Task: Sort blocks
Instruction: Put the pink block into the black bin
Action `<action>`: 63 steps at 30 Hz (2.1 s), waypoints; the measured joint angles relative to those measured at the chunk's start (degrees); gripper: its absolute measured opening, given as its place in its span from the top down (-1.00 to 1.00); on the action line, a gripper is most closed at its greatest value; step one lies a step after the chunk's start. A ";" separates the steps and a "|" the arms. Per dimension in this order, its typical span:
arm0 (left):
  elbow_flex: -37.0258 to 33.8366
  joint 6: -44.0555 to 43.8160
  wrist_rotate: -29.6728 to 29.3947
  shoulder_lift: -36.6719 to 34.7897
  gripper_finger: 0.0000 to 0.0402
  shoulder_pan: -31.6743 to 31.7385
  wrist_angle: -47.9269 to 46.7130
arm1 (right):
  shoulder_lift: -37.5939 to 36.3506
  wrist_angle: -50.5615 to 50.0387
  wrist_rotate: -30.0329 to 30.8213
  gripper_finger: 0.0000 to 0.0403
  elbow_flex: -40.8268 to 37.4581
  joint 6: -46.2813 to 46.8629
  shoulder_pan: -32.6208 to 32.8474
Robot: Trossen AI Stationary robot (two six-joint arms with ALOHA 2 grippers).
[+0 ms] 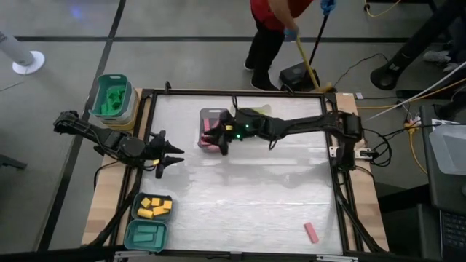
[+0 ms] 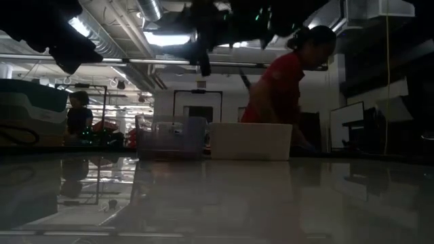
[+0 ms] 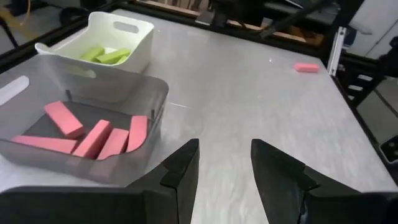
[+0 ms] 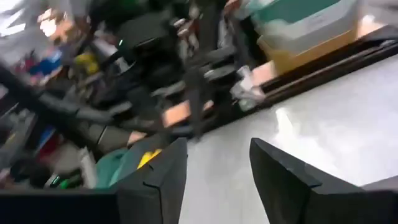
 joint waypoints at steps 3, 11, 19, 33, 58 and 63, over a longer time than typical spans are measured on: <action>0.00 1.92 0.12 0.00 0.34 -0.02 0.33 | -3.29 -8.38 -1.33 0.14 0.99 -1.48 1.64; -7.19 9.76 0.29 -2.31 0.34 2.07 13.92 | -12.15 -35.26 3.75 0.15 2.15 -1.49 8.33; -13.16 9.27 4.39 -6.80 0.34 8.54 16.91 | -15.87 -56.91 5.16 0.15 2.17 12.01 18.29; -13.14 18.32 12.45 -13.31 0.34 21.26 13.87 | -15.91 -82.35 5.14 0.15 2.12 41.26 35.61; -13.14 18.58 15.90 -13.33 0.34 24.46 12.03 | -15.80 -82.41 -3.91 -0.28 -7.15 79.98 50.09; -13.14 18.58 15.90 -13.33 0.34 24.46 12.00 | -15.80 -80.44 -3.89 -0.39 -10.48 83.67 53.12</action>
